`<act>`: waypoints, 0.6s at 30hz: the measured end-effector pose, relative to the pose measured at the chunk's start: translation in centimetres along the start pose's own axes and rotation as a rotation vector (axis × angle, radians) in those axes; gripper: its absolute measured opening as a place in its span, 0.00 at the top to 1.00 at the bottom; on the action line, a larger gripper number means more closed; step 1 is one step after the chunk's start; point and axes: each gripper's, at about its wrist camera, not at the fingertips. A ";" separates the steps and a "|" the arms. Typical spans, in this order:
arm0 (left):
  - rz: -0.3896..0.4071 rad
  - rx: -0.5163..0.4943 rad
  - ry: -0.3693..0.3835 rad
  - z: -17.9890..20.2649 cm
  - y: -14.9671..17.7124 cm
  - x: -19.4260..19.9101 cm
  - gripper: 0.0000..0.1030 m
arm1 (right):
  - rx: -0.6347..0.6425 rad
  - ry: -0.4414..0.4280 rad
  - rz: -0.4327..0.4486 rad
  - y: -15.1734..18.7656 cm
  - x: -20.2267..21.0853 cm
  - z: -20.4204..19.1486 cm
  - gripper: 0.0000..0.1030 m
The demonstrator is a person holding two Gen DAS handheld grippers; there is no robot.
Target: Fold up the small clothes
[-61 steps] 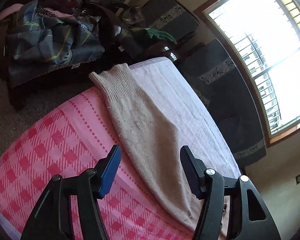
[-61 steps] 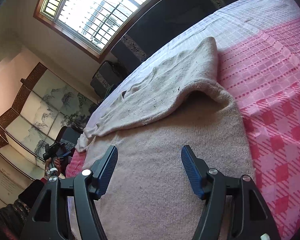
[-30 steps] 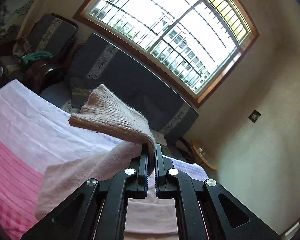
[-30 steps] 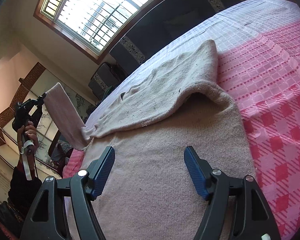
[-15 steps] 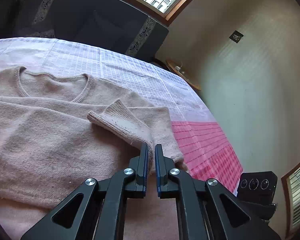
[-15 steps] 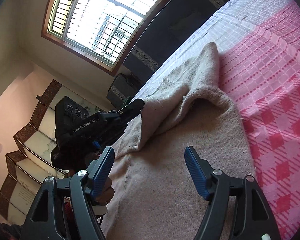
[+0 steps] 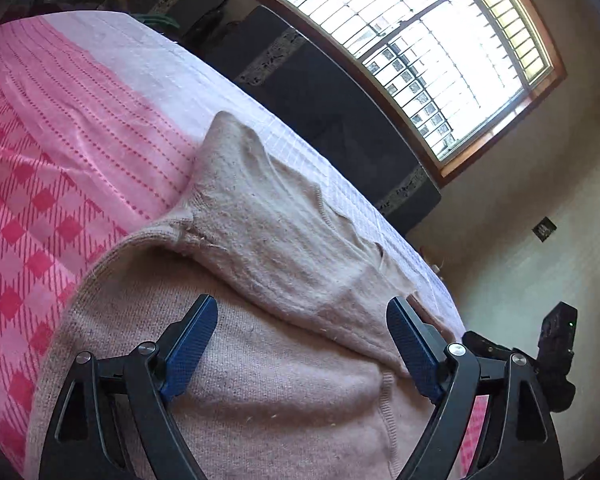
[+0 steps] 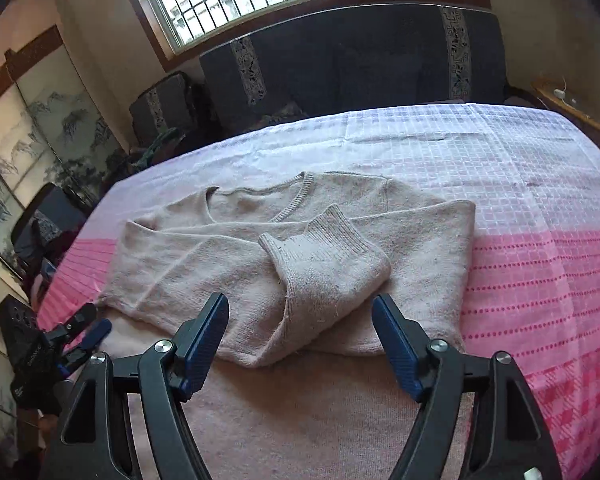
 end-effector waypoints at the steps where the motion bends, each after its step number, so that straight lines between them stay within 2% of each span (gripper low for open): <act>1: 0.016 -0.015 -0.044 0.2 0.1 0.2 0.16 | 0.041 0.048 -0.051 -1.1 -1.3 -1.2 0.31; 3: -0.037 -0.016 -0.058 0.1 0.1 -0.7 0.16 | 0.107 0.198 -0.142 -2.4 -4.3 -2.6 0.35; 4: -0.062 -0.018 -0.071 0.1 0.0 -1.2 0.16 | 0.133 0.258 -0.167 -2.9 -5.4 -2.8 0.44; 5: -0.057 -0.025 -0.076 0.2 0.1 -1.2 0.16 | 0.138 0.289 -0.181 -3.2 -6.1 -2.1 0.79; 6: -0.053 -0.024 -0.071 0.1 0.2 -1.1 0.16 | 0.106 0.275 -0.198 -3.3 -6.3 -1.1 0.91; 9: -0.050 -0.015 -0.068 -0.2 0.3 -1.0 0.16 | -0.086 0.080 -0.125 -2.5 -3.9 4.4 0.93; 10: -0.052 -0.018 -0.074 0.3 0.2 -1.1 0.16 | -0.183 -0.013 -0.098 -1.9 -3.1 6.9 0.93; 12: -0.056 -0.023 -0.085 0.4 0.2 -1.2 0.16 | -0.380 -0.259 -0.065 -0.4 -2.3 11.2 0.93; 16: -0.060 -0.023 -0.096 0.7 0.1 -1.6 0.16 | -0.565 -0.576 -0.038 2.9 -3.3 14.2 0.93; 18: -0.059 -0.023 -0.099 0.8 0.1 -1.7 0.16 | -0.614 -0.624 -0.045 4.5 -4.1 14.3 0.92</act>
Point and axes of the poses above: each gripper's, at about its wrist camera, not at the fingertips, and x roughly against the way its jaws point, z to its right, y to its underside, and after that the axes turned 13 degrees about -z, right-handed
